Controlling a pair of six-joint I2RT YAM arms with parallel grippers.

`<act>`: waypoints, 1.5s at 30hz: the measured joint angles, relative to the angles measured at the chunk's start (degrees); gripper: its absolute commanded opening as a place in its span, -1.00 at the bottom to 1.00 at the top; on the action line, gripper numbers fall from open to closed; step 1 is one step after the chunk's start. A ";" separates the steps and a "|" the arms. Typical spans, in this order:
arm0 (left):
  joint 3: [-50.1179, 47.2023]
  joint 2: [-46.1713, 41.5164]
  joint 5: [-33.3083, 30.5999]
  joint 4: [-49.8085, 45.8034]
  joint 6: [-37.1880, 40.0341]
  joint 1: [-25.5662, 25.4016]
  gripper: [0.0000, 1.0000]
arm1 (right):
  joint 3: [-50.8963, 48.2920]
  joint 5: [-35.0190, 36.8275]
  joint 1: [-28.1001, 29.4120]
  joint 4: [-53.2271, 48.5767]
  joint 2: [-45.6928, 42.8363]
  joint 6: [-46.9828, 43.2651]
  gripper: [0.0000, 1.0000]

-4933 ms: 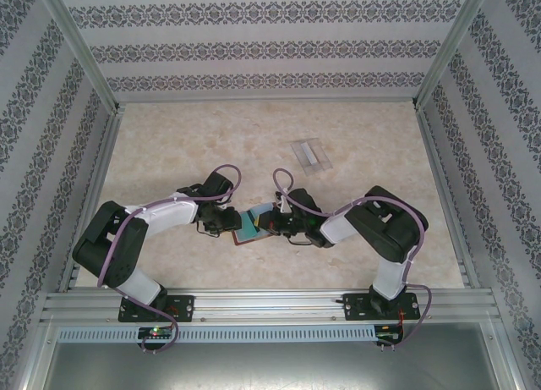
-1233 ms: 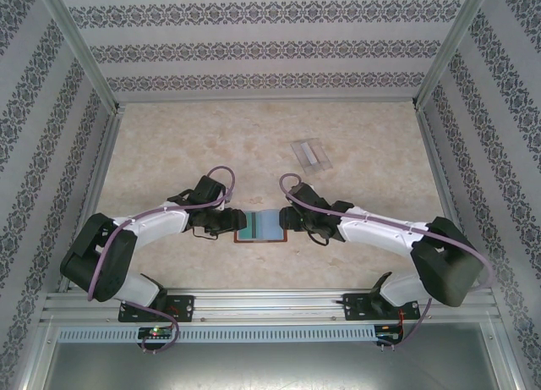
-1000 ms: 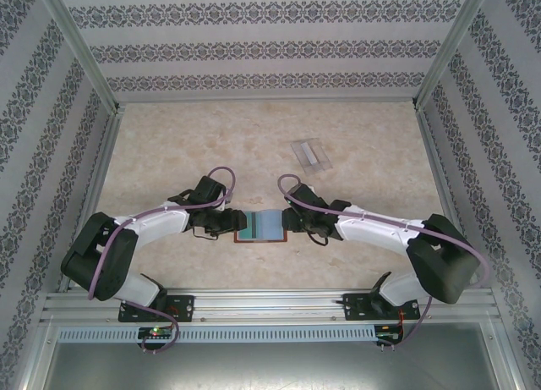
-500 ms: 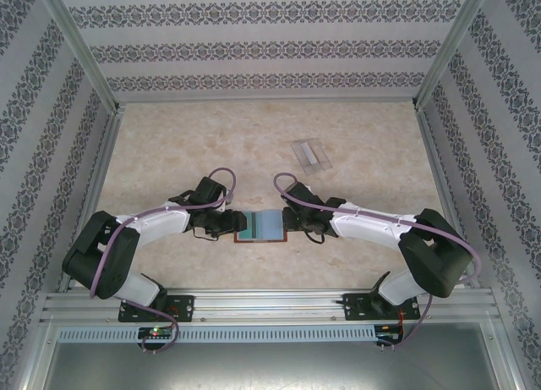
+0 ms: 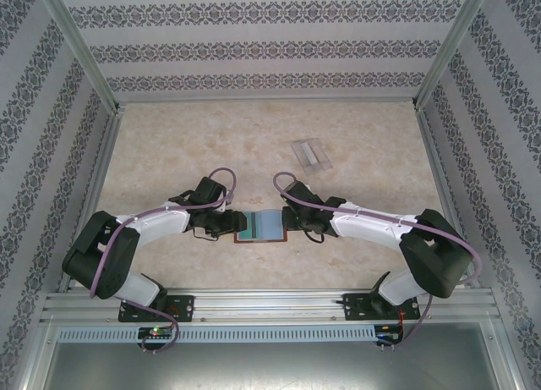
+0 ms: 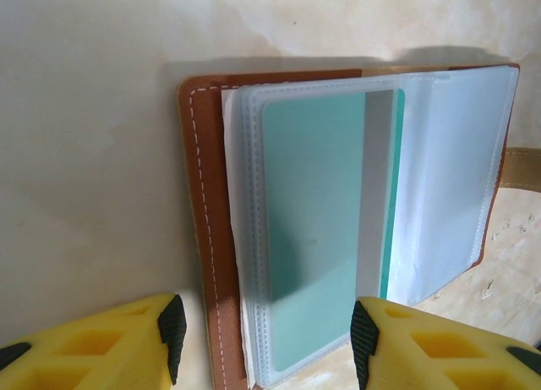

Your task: Put the credit cards into the card holder

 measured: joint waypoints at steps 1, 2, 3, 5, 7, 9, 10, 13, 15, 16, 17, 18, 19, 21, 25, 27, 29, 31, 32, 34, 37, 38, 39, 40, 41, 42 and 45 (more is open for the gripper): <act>0.00 0.00 0.13 0.00 0.00 0.00 0.12 | 0.00 0.00 0.00 0.00 -0.07 0.02 -0.37; 0.00 0.00 0.15 0.00 0.09 0.00 0.12 | 0.00 0.02 0.00 -0.02 -0.17 0.07 -0.34; 0.00 0.00 0.15 0.00 0.13 0.00 0.12 | 0.00 0.02 0.00 0.00 -0.33 0.13 -0.33; 0.00 0.00 0.15 0.00 0.15 0.00 0.12 | 0.00 0.02 0.00 0.00 -0.61 0.17 -0.35; 0.00 0.00 0.15 0.00 0.15 0.00 0.12 | 0.00 0.02 0.00 0.00 -0.74 0.11 -0.48; 0.00 0.00 0.31 0.00 0.15 0.00 0.12 | 0.00 0.02 0.02 0.00 -0.74 0.07 -0.64; 0.00 0.00 0.37 -0.02 0.17 0.00 0.12 | 0.00 0.02 0.00 -0.02 -0.74 0.22 -0.69; 0.00 0.00 0.63 0.00 0.15 0.00 0.10 | 0.00 0.00 0.00 0.02 -0.74 0.35 -0.78; 0.00 0.00 0.76 0.00 0.17 0.00 0.09 | 0.00 0.00 0.02 0.02 -0.74 0.37 -0.84; 0.00 0.00 0.76 0.00 0.17 0.00 0.08 | 0.00 0.00 0.00 0.02 -0.74 0.39 -0.87; 0.00 0.00 0.76 -0.02 0.20 0.00 0.05 | 0.00 0.00 0.00 0.04 -0.74 0.39 -0.93; 0.00 0.00 0.76 0.00 0.20 0.00 0.03 | 0.00 -0.02 0.02 0.04 -0.74 0.35 -0.96; 0.00 0.00 0.79 0.00 0.28 0.00 0.00 | -0.02 -0.07 0.02 0.07 -0.76 0.50 -0.98; 0.00 0.00 0.96 0.00 0.35 0.00 -0.02 | -0.02 -0.13 0.00 0.17 -0.96 0.48 -1.00; 0.00 0.00 1.79 0.42 0.35 0.02 -0.07 | -0.85 -1.25 -0.15 2.01 -1.62 1.16 -1.00; -0.02 0.09 2.93 1.75 0.24 0.07 -0.12 | -1.64 -2.34 -0.33 3.41 -1.84 1.92 -1.00; -0.20 0.48 4.46 3.87 0.07 0.17 -0.13 | -2.49 -3.23 -0.52 4.96 -1.84 2.67 -1.00; -0.59 0.94 5.57 5.57 -0.33 0.35 -0.13 | -3.08 -4.02 -0.74 5.99 -1.81 3.45 -1.00; -0.79 1.07 5.92 6.12 -0.61 0.37 -0.13 | -3.39 -4.39 -0.81 6.67 -1.81 3.76 -1.00; -1.03 1.18 6.60 7.04 -0.96 0.37 -0.13 | -3.91 -5.18 -0.90 8.11 -1.73 4.59 -1.00; -1.03 1.38 7.45 8.37 -1.25 0.37 -0.15 | -4.63 -6.38 -0.90 10.38 -1.22 5.66 -1.00; -1.03 1.46 7.80 8.79 -1.46 0.37 -0.16 | -4.90 -6.82 -0.92 11.17 -0.92 6.14 -1.00; -1.03 1.46 8.13 9.03 -1.68 0.37 -0.16 | -5.09 -7.17 -0.92 11.82 -0.72 6.45 -1.00; -1.03 1.46 8.52 9.57 -2.10 0.37 -0.18 | -5.35 -7.43 -0.92 12.55 -0.50 6.67 -1.00; -1.03 1.44 8.74 10.32 -2.58 0.37 -0.20 | -5.53 -7.76 -0.92 13.05 -0.26 6.93 -1.00; -1.03 1.36 8.76 10.84 -2.82 0.37 -0.20 | -5.70 -7.93 -1.05 13.60 -0.11 7.23 -1.00; -1.03 -0.26 8.90 11.56 -3.17 0.37 -0.21 | -6.19 -8.74 -1.64 15.37 0.33 8.17 -1.00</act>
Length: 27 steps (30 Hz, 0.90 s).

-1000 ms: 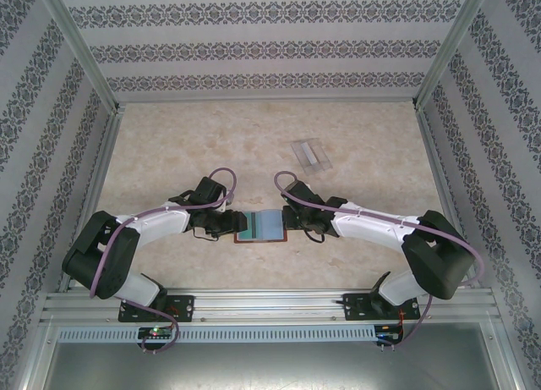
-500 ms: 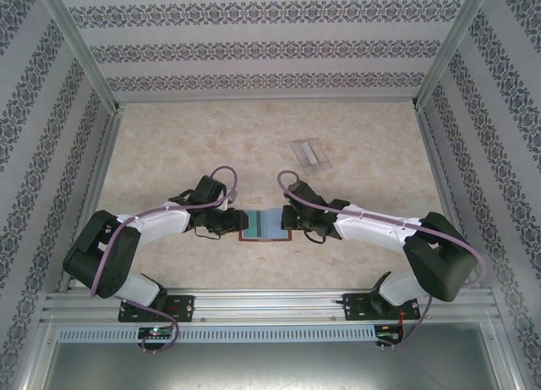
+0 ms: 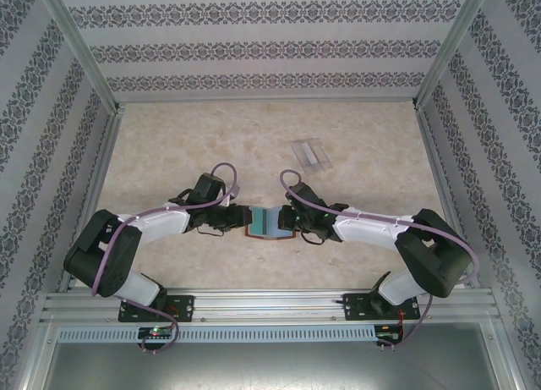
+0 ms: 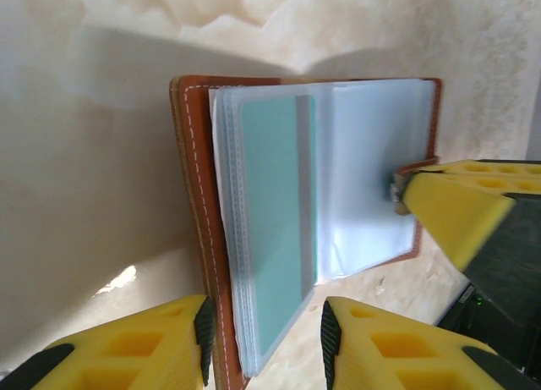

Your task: Put the credit cards into the card holder

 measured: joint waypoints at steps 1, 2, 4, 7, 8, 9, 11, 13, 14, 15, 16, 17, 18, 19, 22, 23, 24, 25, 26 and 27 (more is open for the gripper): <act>0.00 -0.83 0.02 0.04 0.00 0.00 -0.21 | -0.15 -0.13 -0.13 0.63 0.11 0.17 -1.00; 0.00 -1.64 0.07 0.24 0.00 0.00 -0.21 | -0.22 -0.42 -0.13 1.09 0.24 0.39 -1.00; 0.00 -2.43 0.55 1.20 -0.02 0.00 -0.20 | -0.24 -1.11 -0.22 2.10 0.57 0.83 -1.00; 0.00 -1.88 1.97 4.04 -1.36 0.00 -0.20 | -0.35 -2.23 -0.76 3.91 1.14 1.51 -1.00; 0.00 -1.29 2.49 5.44 -2.10 0.00 -0.21 | -0.55 -2.64 -1.14 4.72 1.29 1.75 -1.00; 0.02 -0.57 2.86 6.82 -2.78 -0.02 -0.20 | -0.83 -2.95 -1.44 5.51 1.38 2.08 -1.00; 0.20 0.85 3.32 8.66 -3.87 -0.09 -0.20 | -1.55 -3.50 -1.99 6.84 1.42 2.71 -1.00; 1.29 2.58 3.80 9.62 -4.79 -0.44 -0.20 | -2.82 -4.72 -2.99 9.22 1.53 3.54 -1.00; 2.21 3.48 4.04 9.81 -5.20 -0.85 -0.20 | -3.67 -5.86 -3.76 11.10 1.95 4.20 -1.00; 3.48 4.50 4.22 10.10 -5.42 -1.42 -0.20 | -4.39 -6.80 -4.52 12.96 2.58 4.90 -1.00; 4.61 5.38 4.33 10.38 -5.57 -2.05 -0.20 | -4.92 -7.45 -5.05 14.43 3.17 5.57 -1.00; 5.81 6.19 4.37 10.75 -5.75 -2.82 -0.20 | -5.51 -7.96 -5.53 15.85 3.89 6.08 -1.00; 6.82 6.91 4.50 11.02 -5.88 -3.56 -0.19 | -6.05 -8.52 -5.77 17.11 4.52 6.75 -1.00; 7.45 7.41 4.55 11.19 -5.99 -4.09 -0.19 | -6.45 -8.94 -5.75 18.01 4.81 7.13 -1.00; 8.61 8.72 4.55 11.30 -6.27 -5.49 -0.18 | -7.91 -10.10 -5.90 21.18 4.85 8.41 -1.00; 8.83 9.07 4.55 11.23 -6.40 -5.79 -0.18 | -8.50 -10.38 -6.16 22.10 4.76 8.66 -1.00; 9.14 9.40 4.55 11.15 -6.43 -6.10 -0.18 | -9.20 -10.58 -6.49 22.88 4.50 8.87 -1.00; 9.53 9.79 4.57 11.13 -6.43 -6.29 -0.18 | -9.97 -10.78 -6.86 23.45 4.04 9.01 -1.00; 10.01 10.34 4.59 11.13 -6.43 -6.51 -0.18 | -10.86 -10.97 -7.39 23.80 3.34 9.03 -1.00; 10.54 11.02 4.61 11.15 -6.43 -6.78 -0.18 | -11.76 -11.13 -8.00 23.96 2.45 9.03 -1.00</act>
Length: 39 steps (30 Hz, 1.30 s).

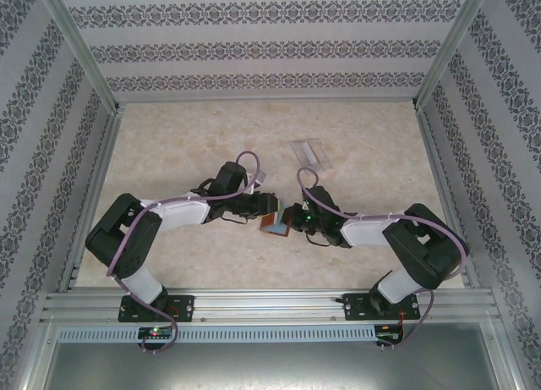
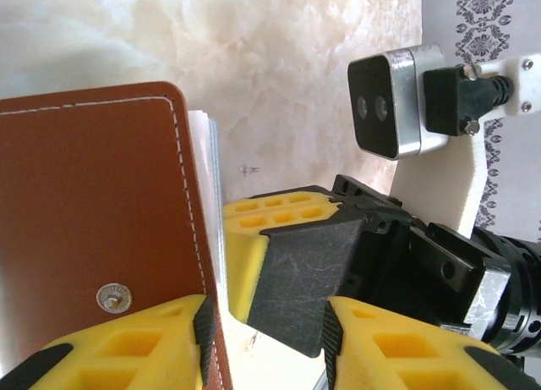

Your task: Put the credit cards into the card holder

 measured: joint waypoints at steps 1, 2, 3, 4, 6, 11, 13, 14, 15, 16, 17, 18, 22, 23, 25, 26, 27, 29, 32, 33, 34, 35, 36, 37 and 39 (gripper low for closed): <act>0.46 0.63 0.07 0.00 0.00 -0.17 -0.18 | -0.70 -0.15 -0.61 0.02 -0.83 0.00 -1.00; 0.85 1.40 0.11 0.00 0.00 -0.46 -0.18 | -1.55 -0.20 -1.36 0.00 -1.92 -0.02 -1.00; 1.14 2.27 0.13 0.00 0.00 -0.76 -0.18 | -2.47 -0.31 -2.19 -0.02 -3.13 -0.02 -1.00; 1.33 2.99 0.13 0.00 -0.02 -0.96 -0.18 | -3.17 -0.31 -2.71 -0.04 -4.02 -0.02 -1.00; 2.10 4.98 0.37 0.00 -0.26 -1.79 -0.18 | -4.90 -0.31 -3.78 -0.13 -6.19 -0.02 -1.00; 4.48 7.85 0.57 -0.04 -0.63 -4.72 -0.18 | -8.61 0.50 -4.79 -1.03 -11.80 -0.11 -1.00; 5.03 8.07 0.55 -0.04 -0.66 -5.42 -0.20 | -10.29 1.09 -5.16 -1.81 -14.34 -0.15 -1.00; 5.11 8.07 0.52 -0.07 -0.66 -5.60 -0.21 | -11.15 1.44 -5.49 -2.25 -15.74 -0.17 -1.00; 5.14 8.09 0.48 -0.07 -0.66 -5.73 -0.23 | -11.93 1.90 -5.62 -2.69 -17.16 -0.20 -1.00; 5.18 8.09 0.22 -0.26 -0.63 -5.73 -0.25 | -12.55 2.14 -5.95 -3.23 -18.49 -0.20 -1.00; 5.27 8.09 -0.35 -0.90 -0.59 -5.73 -0.25 | -13.00 2.38 -6.29 -4.11 -19.96 -0.22 -1.00; 5.46 8.17 -1.03 -1.75 -0.37 -5.73 -0.25 | -13.27 2.69 -6.64 -4.94 -21.20 -0.28 -1.00; 7.76 9.40 -4.33 -7.32 2.19 -5.95 -0.25 | -13.18 2.56 -7.02 -7.48 -24.46 -2.23 -1.00; 8.74 9.92 -5.18 -8.79 3.04 -6.19 -0.25 | -13.05 2.25 -7.02 -8.22 -24.85 -2.82 -1.00; 10.43 10.69 -6.45 -10.97 4.50 -6.95 -0.25 | -12.87 2.10 -7.02 -9.38 -25.29 -3.61 -1.00; 11.13 10.93 -7.04 -11.80 5.16 -7.48 -0.26 | -12.83 2.05 -7.02 -9.79 -25.46 -3.87 -1.00; 11.61 11.04 -7.50 -12.48 5.66 -7.96 -0.26 | -12.81 2.03 -7.02 -10.19 -25.64 -4.09 -1.00; 12.46 11.32 -8.52 -13.51 6.40 -8.76 -0.28 | -12.59 2.01 -7.02 -11.21 -25.88 -4.57 -1.00; 13.49 12.15 -10.19 -15.19 7.48 -9.51 -0.29 | -12.07 2.01 -7.02 -12.37 -26.25 -4.81 -1.00; 13.79 12.39 -10.80 -15.87 7.91 -9.60 -0.29 | -12.04 2.01 -7.02 -12.66 -26.49 -4.83 -1.00; 14.08 12.59 -11.45 -16.48 8.41 -9.66 -0.29 | -12.00 2.03 -7.04 -13.05 -26.71 -4.85 -1.00; 14.38 12.81 -12.15 -17.22 8.83 -9.77 -0.29 | -11.96 1.99 -7.26 -13.55 -27.02 -5.03 -1.00; 14.71 12.98 -12.83 -17.88 9.20 -9.90 -0.28 | -11.82 1.99 -7.41 -14.10 -27.28 -5.18 -1.00; 14.99 13.20 -13.22 -18.34 9.57 -10.05 -0.28 | -11.67 1.99 -7.58 -14.69 -27.47 -5.25 -1.00; 15.67 13.70 -14.19 -19.15 10.25 -10.32 -0.28 | -11.15 1.99 -7.93 -15.87 -27.85 -5.49 -1.00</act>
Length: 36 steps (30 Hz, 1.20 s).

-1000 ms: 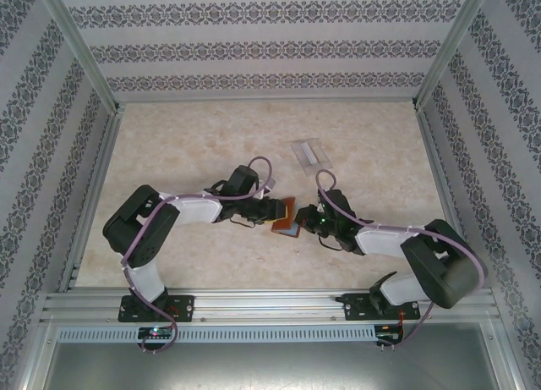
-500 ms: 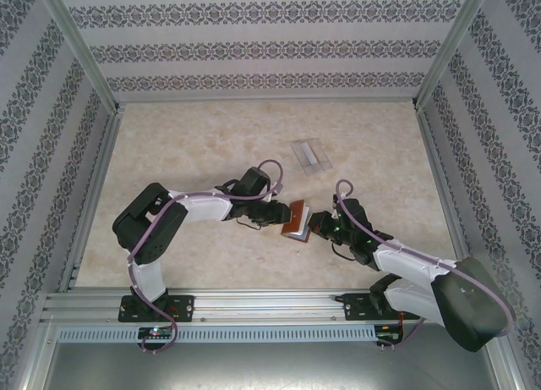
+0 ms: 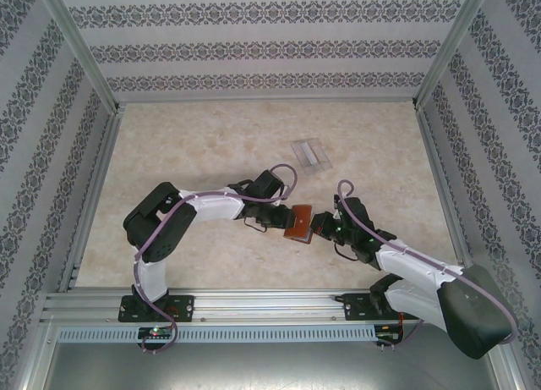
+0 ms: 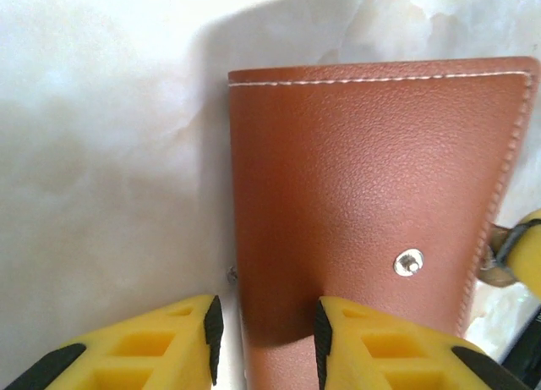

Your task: Put the credit cards into the card holder

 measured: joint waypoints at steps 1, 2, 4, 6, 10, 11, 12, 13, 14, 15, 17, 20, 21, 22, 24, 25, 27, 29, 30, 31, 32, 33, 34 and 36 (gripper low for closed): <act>0.22 0.26 -0.35 -0.24 0.20 -0.13 -0.28 | 0.35 -0.17 -0.22 -0.44 -0.07 -0.20 -1.00; 0.44 0.37 -0.52 -0.57 0.39 -0.20 -0.28 | 0.72 -0.24 -0.37 -0.98 -0.07 -0.48 -1.00; 1.14 0.61 -1.05 -1.49 0.90 -0.35 -0.27 | 1.40 -0.98 -0.98 -1.86 0.15 -1.07 -1.00; 1.70 0.83 -1.49 -2.27 1.31 -0.59 -0.26 | 1.81 -1.51 -1.46 -2.23 0.92 -1.29 -1.00; 1.92 0.92 -1.73 -2.64 1.46 -0.72 -0.26 | 4.15 -2.99 -1.68 -3.32 4.83 -2.16 -1.00; 1.92 0.92 -1.70 -2.64 1.46 -0.72 -0.26 | 4.90 -3.39 -1.68 -3.32 6.01 -2.36 -1.00; 1.92 0.92 -1.68 -2.62 1.46 -0.72 -0.30 | 5.84 -3.87 -1.68 -3.34 7.48 -2.62 -1.00; 1.92 0.92 -1.66 -2.60 1.46 -0.72 -0.43 | 6.71 -4.35 -1.68 -3.32 8.96 -2.80 -1.00; 1.90 0.94 -1.55 -2.62 1.29 -0.70 -0.50 | 7.34 -4.74 -1.68 -3.26 10.08 -2.89 -1.00; 1.88 1.11 -1.05 -2.14 1.31 -0.70 -0.53 | 8.02 -5.29 -1.68 -3.15 11.41 -3.02 -1.00; 1.86 1.55 -0.04 -1.14 1.27 -0.68 -0.53 | 8.83 -5.84 -1.66 -3.13 13.35 -3.23 -1.00; 1.73 1.97 1.09 0.13 1.22 -0.66 -0.52 | 9.35 -6.01 -1.66 -3.28 15.04 -3.65 -1.00; 1.55 1.99 1.38 0.48 1.20 -0.63 -0.52 | 9.53 -5.99 -1.64 -3.30 15.37 -3.82 -1.00; 1.44 1.99 1.49 0.70 1.18 -0.59 -0.52 | 9.79 -5.95 -1.62 -3.32 15.69 -3.91 -1.00; 1.38 2.03 1.70 0.90 1.18 -0.55 -0.51 | 10.29 -5.64 -1.31 -3.39 16.37 -4.22 -1.00; 1.31 2.03 1.73 0.98 1.18 -0.55 -0.52 | 10.47 -5.44 -1.25 -3.34 16.65 -4.31 -1.00; 1.29 2.03 1.79 1.09 1.18 -0.52 -0.52 | 10.88 -4.85 -0.92 -3.41 17.22 -4.61 -1.00; 1.22 2.03 1.81 1.16 1.18 -0.50 -0.52 | 11.26 -4.17 -0.46 -3.56 17.73 -5.16 -1.00; 1.18 2.03 1.86 1.27 1.18 -0.46 -0.52 | 11.50 -3.85 -0.15 -3.82 17.86 -5.40 -1.00; 1.16 2.03 2.01 1.31 1.18 -0.39 -0.52 | 11.74 -3.52 -0.02 -4.15 17.94 -5.64 -1.00; 1.11 2.03 2.10 1.36 1.18 -0.31 -0.52 | 11.96 -3.28 0.17 -4.55 17.99 -5.77 -1.00; 1.03 2.03 2.29 1.49 1.18 -0.22 -0.52 | 12.20 -3.04 0.35 -4.94 17.99 -5.84 -1.00; 0.87 2.03 2.47 1.70 1.18 -0.17 -0.52 | 12.37 -2.67 0.57 -5.33 17.99 -5.99 -1.00; 0.70 2.03 2.69 1.97 1.18 -0.15 -0.52 | 12.74 -2.36 0.72 -6.23 17.88 -6.27 -1.00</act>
